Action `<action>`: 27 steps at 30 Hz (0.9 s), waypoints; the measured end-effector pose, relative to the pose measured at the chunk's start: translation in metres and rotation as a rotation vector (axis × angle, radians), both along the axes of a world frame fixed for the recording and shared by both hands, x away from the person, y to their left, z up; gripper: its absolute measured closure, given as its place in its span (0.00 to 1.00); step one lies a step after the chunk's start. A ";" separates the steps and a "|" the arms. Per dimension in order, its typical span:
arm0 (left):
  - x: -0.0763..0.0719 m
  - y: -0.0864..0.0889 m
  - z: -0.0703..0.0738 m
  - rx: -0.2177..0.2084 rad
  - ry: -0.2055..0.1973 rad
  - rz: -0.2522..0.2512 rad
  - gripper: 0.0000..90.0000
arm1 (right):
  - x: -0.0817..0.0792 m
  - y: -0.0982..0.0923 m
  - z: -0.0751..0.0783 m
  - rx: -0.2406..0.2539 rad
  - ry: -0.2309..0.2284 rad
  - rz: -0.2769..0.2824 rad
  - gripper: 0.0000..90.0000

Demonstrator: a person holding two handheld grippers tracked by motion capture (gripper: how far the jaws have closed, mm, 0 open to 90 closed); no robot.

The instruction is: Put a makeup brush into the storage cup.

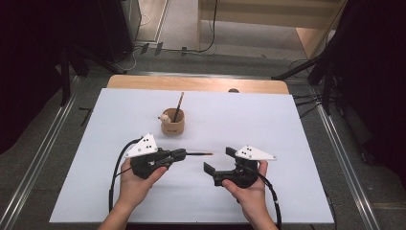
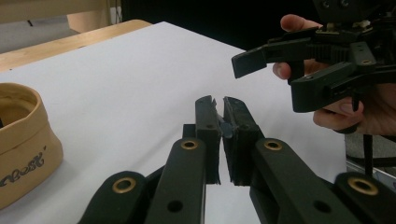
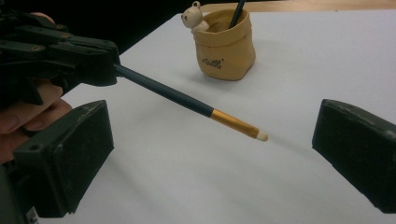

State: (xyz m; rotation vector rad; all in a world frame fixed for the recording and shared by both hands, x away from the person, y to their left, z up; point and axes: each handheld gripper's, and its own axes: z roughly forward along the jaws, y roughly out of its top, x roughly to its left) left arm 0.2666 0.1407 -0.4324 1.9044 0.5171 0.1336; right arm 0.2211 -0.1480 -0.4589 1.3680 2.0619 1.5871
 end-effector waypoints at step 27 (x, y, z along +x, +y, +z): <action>-0.004 0.004 -0.003 -0.092 -0.062 0.111 0.96 | -0.005 0.018 -0.001 0.180 0.043 -0.152 0.04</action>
